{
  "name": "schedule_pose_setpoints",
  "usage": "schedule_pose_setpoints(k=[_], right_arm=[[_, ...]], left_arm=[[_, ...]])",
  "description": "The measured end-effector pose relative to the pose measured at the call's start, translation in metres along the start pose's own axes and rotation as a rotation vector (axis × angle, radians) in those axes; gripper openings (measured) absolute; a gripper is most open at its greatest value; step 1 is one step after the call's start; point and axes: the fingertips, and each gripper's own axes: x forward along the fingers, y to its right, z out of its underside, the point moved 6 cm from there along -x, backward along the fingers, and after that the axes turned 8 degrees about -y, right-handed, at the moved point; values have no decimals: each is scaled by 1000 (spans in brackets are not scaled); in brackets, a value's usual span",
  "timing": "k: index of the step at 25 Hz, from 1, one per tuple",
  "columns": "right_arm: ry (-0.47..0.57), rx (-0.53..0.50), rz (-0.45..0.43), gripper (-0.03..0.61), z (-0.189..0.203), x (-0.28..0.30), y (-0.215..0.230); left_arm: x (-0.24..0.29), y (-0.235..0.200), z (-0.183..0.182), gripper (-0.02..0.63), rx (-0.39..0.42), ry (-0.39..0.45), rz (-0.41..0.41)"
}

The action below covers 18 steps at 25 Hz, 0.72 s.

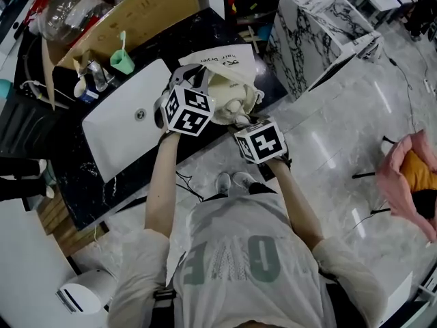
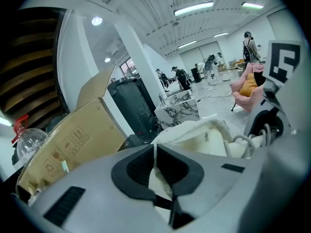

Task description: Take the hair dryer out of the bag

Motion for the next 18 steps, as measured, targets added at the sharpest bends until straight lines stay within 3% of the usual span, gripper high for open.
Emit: schedule_pose_setpoints(k=[10, 13, 18], right_arm=[[155, 92, -53, 229, 40, -36, -6], [227, 117, -31, 229, 32, -55, 1], [379, 72, 29, 229, -7, -89, 16]], left_arm=[[0, 5, 3, 41, -29, 4, 42], [-4, 9, 4, 41, -39, 14, 68], [-13, 26, 8, 41, -31, 12, 107]])
